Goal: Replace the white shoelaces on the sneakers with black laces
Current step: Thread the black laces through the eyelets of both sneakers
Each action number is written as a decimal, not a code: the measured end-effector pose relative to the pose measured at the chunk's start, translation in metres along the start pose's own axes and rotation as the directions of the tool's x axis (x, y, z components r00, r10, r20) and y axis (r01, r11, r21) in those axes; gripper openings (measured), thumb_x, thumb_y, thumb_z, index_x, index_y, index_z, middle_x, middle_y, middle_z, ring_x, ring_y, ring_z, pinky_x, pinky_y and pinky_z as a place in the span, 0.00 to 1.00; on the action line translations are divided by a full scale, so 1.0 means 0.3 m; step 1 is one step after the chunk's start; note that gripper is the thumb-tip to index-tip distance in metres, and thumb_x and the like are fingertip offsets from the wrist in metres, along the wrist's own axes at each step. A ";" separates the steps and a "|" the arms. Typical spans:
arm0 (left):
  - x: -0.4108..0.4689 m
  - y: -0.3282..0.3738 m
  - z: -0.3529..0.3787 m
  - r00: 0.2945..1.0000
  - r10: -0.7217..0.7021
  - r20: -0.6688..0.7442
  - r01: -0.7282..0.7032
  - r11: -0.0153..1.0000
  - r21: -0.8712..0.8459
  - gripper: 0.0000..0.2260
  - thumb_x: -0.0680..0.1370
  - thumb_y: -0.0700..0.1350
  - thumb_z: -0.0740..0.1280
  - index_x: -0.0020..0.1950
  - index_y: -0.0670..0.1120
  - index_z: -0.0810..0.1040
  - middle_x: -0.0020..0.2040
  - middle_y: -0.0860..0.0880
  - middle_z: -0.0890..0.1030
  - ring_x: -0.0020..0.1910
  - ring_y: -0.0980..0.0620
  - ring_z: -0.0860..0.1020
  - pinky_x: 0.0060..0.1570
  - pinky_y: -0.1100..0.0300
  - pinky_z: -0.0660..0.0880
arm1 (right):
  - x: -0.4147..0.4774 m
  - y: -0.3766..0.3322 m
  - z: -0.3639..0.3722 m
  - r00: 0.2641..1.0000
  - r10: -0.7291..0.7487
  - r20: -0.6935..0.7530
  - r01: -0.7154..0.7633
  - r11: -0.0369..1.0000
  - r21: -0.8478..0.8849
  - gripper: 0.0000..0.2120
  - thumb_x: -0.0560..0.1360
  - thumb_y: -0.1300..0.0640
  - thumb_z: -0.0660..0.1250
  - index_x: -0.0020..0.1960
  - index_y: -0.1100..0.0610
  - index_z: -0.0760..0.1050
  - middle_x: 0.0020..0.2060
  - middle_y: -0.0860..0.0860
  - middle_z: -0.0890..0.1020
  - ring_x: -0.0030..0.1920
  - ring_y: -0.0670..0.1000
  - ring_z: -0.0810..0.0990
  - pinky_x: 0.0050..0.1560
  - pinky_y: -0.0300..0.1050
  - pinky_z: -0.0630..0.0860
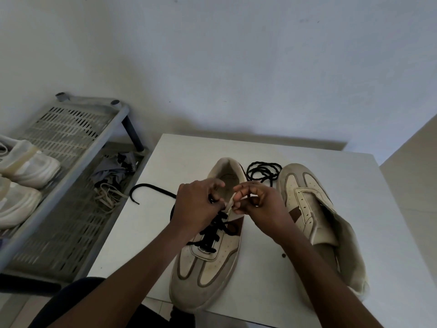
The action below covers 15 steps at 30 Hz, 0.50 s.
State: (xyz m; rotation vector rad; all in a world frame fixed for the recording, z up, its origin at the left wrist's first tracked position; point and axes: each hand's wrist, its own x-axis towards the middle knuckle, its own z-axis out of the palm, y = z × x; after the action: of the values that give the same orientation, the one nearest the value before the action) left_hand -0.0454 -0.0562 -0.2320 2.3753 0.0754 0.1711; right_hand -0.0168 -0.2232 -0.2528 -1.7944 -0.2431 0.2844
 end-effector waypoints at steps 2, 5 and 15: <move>0.002 0.000 -0.007 0.999 -0.015 0.031 0.016 1.000 -0.025 0.15 0.68 0.40 0.74 0.50 0.54 0.76 0.34 0.55 0.83 0.37 0.59 0.81 0.50 0.54 0.77 | -0.003 -0.023 -0.023 0.997 0.002 0.072 0.006 0.995 -0.103 0.09 0.68 0.68 0.75 0.42 0.56 0.81 0.55 0.46 0.78 0.43 0.47 0.84 0.47 0.43 0.82; -0.002 -0.003 -0.006 0.998 0.011 0.056 -0.010 1.000 -0.024 0.15 0.69 0.41 0.72 0.49 0.56 0.74 0.35 0.55 0.82 0.37 0.57 0.81 0.51 0.49 0.77 | -0.007 -0.045 -0.029 0.994 -0.049 0.095 0.072 0.963 -0.259 0.13 0.63 0.63 0.79 0.42 0.52 0.79 0.52 0.43 0.76 0.41 0.45 0.83 0.46 0.41 0.82; 0.012 -0.017 -0.031 0.986 0.116 0.116 -0.129 0.986 0.107 0.12 0.77 0.51 0.65 0.59 0.52 0.77 0.42 0.57 0.80 0.50 0.55 0.76 0.61 0.47 0.68 | -0.003 -0.032 -0.005 0.944 -0.310 0.114 0.321 0.783 -0.533 0.01 0.72 0.61 0.73 0.42 0.57 0.81 0.44 0.46 0.79 0.41 0.44 0.79 0.42 0.44 0.80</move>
State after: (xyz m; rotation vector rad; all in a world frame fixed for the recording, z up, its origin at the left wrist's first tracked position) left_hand -0.0432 -0.0459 -0.2284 2.4998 -0.1165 0.0975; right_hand -0.0174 -0.2225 -0.2432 -2.2732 -0.6926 -0.0193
